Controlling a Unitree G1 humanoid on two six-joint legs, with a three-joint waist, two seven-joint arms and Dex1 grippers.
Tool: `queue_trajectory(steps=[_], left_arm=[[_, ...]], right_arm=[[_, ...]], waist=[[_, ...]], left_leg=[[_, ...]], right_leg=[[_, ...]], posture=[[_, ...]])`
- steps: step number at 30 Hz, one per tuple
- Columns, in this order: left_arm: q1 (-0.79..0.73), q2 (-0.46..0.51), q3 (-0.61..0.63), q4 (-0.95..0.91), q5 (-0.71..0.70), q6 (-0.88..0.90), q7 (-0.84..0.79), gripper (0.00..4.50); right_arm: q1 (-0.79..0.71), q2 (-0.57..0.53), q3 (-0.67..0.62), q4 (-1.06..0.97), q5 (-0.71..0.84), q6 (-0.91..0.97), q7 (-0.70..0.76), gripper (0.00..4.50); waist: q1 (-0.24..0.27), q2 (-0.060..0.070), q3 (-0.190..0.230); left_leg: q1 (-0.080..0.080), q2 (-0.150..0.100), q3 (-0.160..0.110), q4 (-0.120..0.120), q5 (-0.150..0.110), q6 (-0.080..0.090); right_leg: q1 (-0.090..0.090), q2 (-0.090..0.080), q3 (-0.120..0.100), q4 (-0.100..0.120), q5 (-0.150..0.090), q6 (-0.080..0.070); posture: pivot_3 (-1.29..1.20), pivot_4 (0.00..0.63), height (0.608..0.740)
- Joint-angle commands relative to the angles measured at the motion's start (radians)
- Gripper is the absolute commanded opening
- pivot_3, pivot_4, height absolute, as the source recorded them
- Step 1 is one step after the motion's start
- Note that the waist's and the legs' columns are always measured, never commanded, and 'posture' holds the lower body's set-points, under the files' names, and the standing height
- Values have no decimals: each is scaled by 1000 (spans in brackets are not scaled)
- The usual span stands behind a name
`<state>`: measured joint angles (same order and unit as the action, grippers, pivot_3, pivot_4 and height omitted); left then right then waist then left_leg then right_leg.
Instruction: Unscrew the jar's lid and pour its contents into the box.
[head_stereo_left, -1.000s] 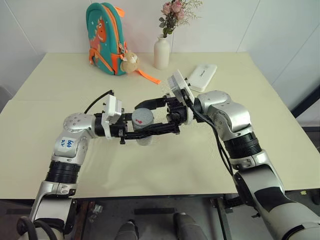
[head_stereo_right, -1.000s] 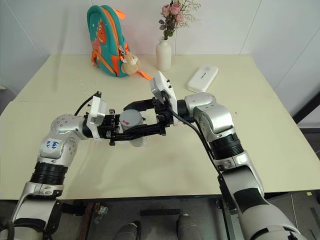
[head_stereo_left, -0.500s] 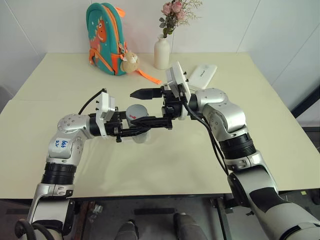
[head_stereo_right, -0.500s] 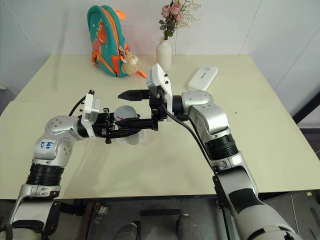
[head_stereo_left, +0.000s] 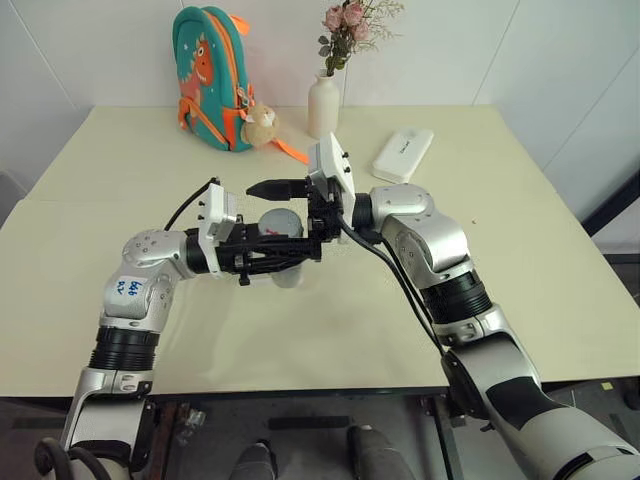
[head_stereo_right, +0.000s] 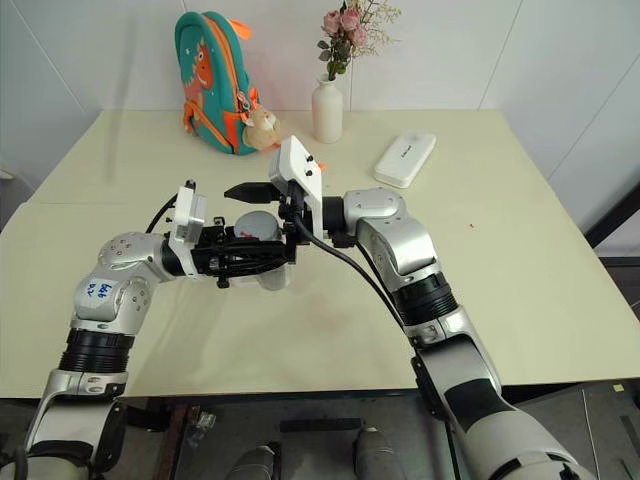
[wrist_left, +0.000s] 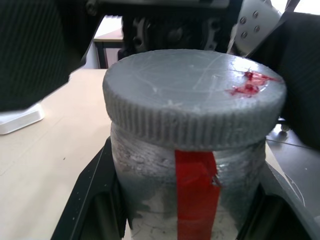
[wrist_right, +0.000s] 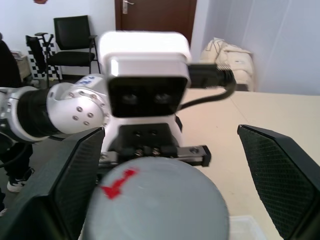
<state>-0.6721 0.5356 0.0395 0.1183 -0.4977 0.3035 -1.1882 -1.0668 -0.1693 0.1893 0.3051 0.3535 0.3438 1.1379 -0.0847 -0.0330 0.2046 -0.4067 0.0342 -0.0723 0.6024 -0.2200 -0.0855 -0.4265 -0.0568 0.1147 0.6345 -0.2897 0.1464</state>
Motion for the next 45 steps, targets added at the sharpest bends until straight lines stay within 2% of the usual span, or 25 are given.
queue_trajectory(steps=[1, 10, 18, 23, 30, 37, 45], left_arm=[[-9, 5, 22, -55, -32, 7, 3, 2077], [3, 12, 24, -54, -37, 11, 5, 2077], [12, 12, 32, -59, -36, 14, 5, 2077], [17, 17, 35, -59, -30, 12, 10, 2077], [18, 22, 34, -57, -21, 10, 14, 2077], [11, 17, 25, -59, -24, 16, 12, 2077], [12, 13, 22, -61, -27, 18, 16, 2077]], right_arm=[[-29, -29, -40, 8, -1, -43, 6, 4480], [-7, -200, -102, 27, 37, -42, 82, 4480], [-2, -267, -122, 25, 66, -6, 132, 4480], [17, -250, -122, -70, 144, 97, 165, 4480], [49, -122, -64, -187, 143, 144, 62, 4480], [-4, -2, -22, -94, 59, 76, -42, 4480], [-65, 8, -38, 29, 16, 11, -59, 4480]], waist=[[0, 0, 0], [2, 0, 0], [-6, 0, 0], [0, 1, 1], [-1, 1, 1], [1, 1, 1], [0, 1, 1]], left_leg=[[0, 0, 0, 0, 0, 0], [0, 0, 0, 1, 0, 0], [0, 0, 0, 1, 0, 0], [0, 0, 0, 2, 0, 0], [0, 0, 0, 2, 0, 0], [0, 0, 0, 4, 0, 0], [0, 0, 0, 3, 0, 0]], right_leg=[[0, 0, 0, 0, 0, 0], [0, 0, 0, 0, 0, 0], [0, 0, 1, 1, 0, 0], [0, 0, 1, 1, 0, 0], [0, 1, 1, 2, 0, 0], [0, 0, 1, 3, 0, 0], [0, 0, 1, 2, 0, 0]], posture=[[0, 150, 740], [0, 150, 740], [0, 150, 740], [0, 150, 740], [0, 150, 740], [0, 150, 740], [0, 150, 740]])
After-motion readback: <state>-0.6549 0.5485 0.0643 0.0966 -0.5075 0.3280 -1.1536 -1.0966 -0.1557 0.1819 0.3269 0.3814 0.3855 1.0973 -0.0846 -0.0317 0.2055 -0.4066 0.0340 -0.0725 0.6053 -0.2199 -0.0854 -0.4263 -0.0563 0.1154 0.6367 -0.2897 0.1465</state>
